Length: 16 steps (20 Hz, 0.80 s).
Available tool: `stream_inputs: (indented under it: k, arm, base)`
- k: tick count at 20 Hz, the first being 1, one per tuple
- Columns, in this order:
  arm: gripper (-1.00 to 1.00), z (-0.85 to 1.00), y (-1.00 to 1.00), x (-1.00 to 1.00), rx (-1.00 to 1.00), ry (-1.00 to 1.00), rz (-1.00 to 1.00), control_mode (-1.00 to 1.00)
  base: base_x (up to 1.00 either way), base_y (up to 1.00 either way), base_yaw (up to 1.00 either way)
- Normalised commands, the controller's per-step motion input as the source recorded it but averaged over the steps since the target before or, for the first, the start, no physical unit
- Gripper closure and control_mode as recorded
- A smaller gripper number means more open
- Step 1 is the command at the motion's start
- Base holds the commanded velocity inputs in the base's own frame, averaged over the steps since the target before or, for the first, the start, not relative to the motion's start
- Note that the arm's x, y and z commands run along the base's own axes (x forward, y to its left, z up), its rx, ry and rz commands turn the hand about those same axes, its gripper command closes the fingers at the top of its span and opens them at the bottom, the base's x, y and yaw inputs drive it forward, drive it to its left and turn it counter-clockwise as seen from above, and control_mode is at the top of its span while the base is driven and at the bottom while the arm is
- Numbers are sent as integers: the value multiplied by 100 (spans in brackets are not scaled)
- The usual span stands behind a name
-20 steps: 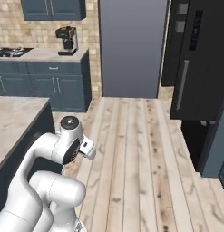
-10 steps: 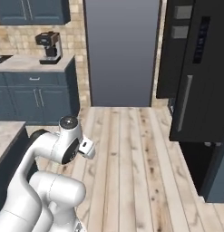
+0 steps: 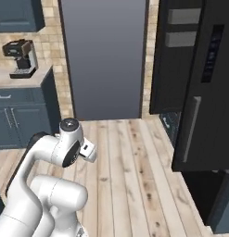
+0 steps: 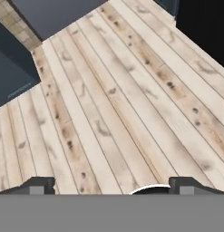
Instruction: Pick up each peach from the fridge and place one peach on each plate on the dining counter.
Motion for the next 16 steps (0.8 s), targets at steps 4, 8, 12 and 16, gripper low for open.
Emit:
stream_inputs:
  k: [4, 8, 12, 16]
  arm:
    - [-100, 0, 0, 0, 0, 0, 0, 100]
    - [-100, 0, 0, 0, 0, 0, 0, 100]
    - [-100, 0, 0, 0, 0, 0, 0, 100]
    - [-100, 0, 0, 0, 0, 0, 0, 100]
  base:
    - [100, 0, -27]
    - [94, 0, -34]
    - [86, 0, -44]
    - [86, -10, -39]
